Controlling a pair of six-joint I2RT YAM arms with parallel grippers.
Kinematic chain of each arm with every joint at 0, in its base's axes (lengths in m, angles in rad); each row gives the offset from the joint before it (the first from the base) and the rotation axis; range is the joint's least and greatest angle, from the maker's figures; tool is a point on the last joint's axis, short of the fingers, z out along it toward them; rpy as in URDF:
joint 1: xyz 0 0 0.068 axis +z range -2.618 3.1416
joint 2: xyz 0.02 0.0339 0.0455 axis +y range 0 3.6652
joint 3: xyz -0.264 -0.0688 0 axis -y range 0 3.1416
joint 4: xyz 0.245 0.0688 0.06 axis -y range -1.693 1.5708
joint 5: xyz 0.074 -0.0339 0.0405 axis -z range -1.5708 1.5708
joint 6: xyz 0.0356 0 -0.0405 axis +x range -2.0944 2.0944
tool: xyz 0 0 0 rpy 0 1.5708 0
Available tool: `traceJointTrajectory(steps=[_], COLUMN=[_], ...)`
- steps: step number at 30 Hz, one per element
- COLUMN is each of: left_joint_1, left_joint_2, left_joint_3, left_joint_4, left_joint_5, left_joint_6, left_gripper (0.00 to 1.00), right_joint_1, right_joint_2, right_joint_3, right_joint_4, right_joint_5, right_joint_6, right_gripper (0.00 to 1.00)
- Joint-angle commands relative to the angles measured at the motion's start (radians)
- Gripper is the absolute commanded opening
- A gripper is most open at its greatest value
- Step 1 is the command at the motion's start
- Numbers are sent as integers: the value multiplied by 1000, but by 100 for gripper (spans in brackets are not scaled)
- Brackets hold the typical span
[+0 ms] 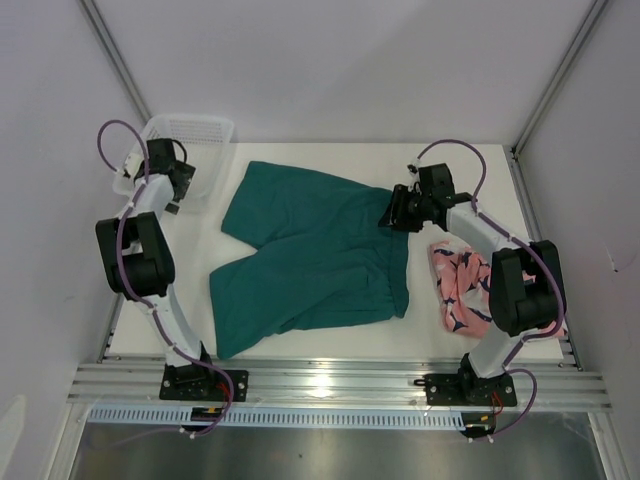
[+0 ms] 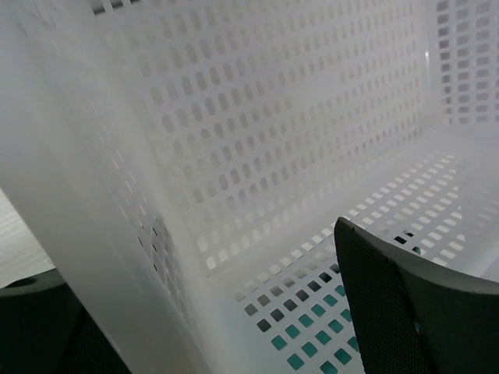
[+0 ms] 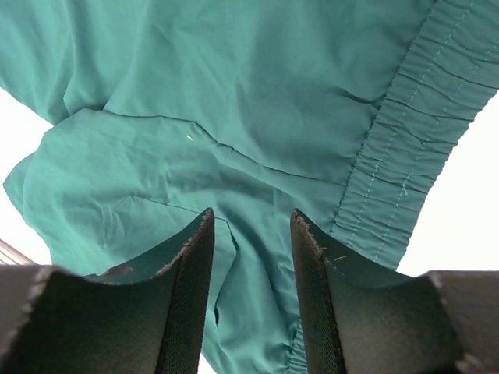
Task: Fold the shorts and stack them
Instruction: Flatten the shorts out
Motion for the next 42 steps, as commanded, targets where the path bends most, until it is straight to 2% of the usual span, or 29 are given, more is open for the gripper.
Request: traceJointTrajectory(steps=[1,5,7,11,15,20,28,34,42], left_joint_1=[-3,-34,-49,-66,-46,-7,101,102,99], left_joint_2=[-17,-88,-164,-251,-238,-211,-67,-13,-119], left_joint_3=[170,143,78,5,2,-39,6,54,76], left_joint_4=[115,69,75,64,0,17,9,-59,-250], left_joint_5=[12,41,41,48,99,137,257,311,184], left_joint_6=[97,140,177,218,231,238,197,166,88], left_gripper=[90,99,99,99,99,99,99,99,99], right_joint_1=[-6,-51,-72,-83,-109,-132,-141,-167,-226], right_joint_2=[0,15,23,98,195,282,451,532,653], right_joint_3=[-5,-16,-10,90,185,267,460,576,769], right_joint_4=[43,75,89,42,12,-8,-74,-115,-157], right_joint_5=[-5,-4,4,113,160,207,208,227,197], right_joint_6=[8,59,85,77,85,87,90,94,108], right_gripper=[48,48,48,50,51,50,51,49,49])
